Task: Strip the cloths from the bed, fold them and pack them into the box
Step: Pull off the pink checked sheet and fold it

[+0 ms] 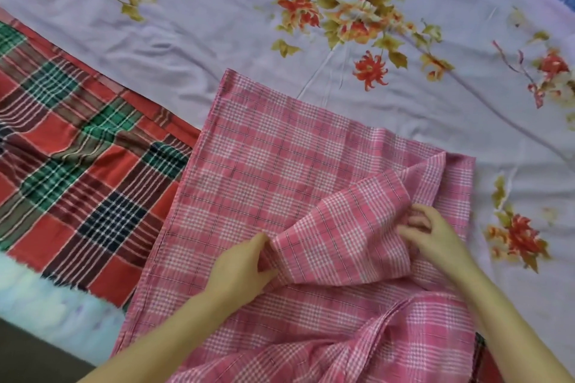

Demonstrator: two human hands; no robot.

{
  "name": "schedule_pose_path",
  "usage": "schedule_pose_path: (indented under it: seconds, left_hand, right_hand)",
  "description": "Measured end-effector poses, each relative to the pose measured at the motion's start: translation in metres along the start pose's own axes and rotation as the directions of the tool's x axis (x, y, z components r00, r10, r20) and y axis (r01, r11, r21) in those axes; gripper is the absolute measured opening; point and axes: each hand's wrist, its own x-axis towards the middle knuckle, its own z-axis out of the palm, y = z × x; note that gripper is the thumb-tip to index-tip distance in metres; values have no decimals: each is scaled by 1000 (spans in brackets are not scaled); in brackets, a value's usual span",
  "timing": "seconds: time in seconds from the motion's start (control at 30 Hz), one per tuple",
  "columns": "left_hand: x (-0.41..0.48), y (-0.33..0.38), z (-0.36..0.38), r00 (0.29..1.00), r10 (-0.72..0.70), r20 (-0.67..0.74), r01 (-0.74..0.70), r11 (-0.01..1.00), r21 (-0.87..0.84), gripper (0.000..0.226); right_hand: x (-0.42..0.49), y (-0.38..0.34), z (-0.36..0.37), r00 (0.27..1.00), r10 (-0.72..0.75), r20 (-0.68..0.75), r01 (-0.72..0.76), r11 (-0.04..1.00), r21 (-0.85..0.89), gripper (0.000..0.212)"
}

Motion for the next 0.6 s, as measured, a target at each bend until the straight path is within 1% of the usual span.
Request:
schedule_pose_path:
  seconds: [0.07,0.13,0.2,0.23,0.27,0.3,0.37,0.4,0.43,0.5,0.53,0.57,0.6]
  left_hand:
    - [0,2,3,999,32,25,-31,999,-35,27]
    - [-3,4,4,994,78,78,-70,993,-96,26]
    - [-8,8,2,980,103,170,-73,982,-175,34]
    - [-8,10,0,974,98,202,-55,977,-208,38]
    - [-7,13,-2,974,82,210,-35,975,-222,42]
    - [-2,17,-6,981,67,183,-29,979,-201,47]
    - [12,28,-16,995,77,67,-67,988,-138,65]
    - [20,37,-23,996,93,15,-89,979,-185,76]
    - [29,47,-33,995,103,-20,-104,955,-279,86]
    - [43,70,-59,988,152,-40,-153,871,-467,96]
    - [50,81,-70,982,190,-19,-169,821,-545,93]
    - [54,92,-81,973,229,7,-176,767,-617,85]
    - [60,99,-91,963,271,15,-191,715,-673,70]
  right_hand:
    - [5,-16,10,999,-5,-50,10,997,82,38]
    - [6,-35,14,996,-42,-77,47,997,66,22]
    - [5,-49,12,994,-89,-71,92,995,42,13]
    - [2,-56,7,992,-115,-53,118,991,54,12]
    - [-1,-63,1,987,-161,-24,162,985,67,14]
    - [-7,-72,-7,973,-227,26,225,971,77,16]
    - [-19,-95,-22,910,-378,173,367,926,91,16]
    - [-25,-108,-28,865,-436,250,424,900,104,19]
    - [-29,-121,-32,821,-480,309,468,876,116,23]
    - [-32,-147,-38,753,-542,374,532,835,139,23]
    - [-30,-158,-40,726,-567,388,552,818,162,25]
    - [-28,-168,-40,712,-584,389,562,807,181,29]
    - [-23,-177,-41,705,-600,379,572,796,197,30]
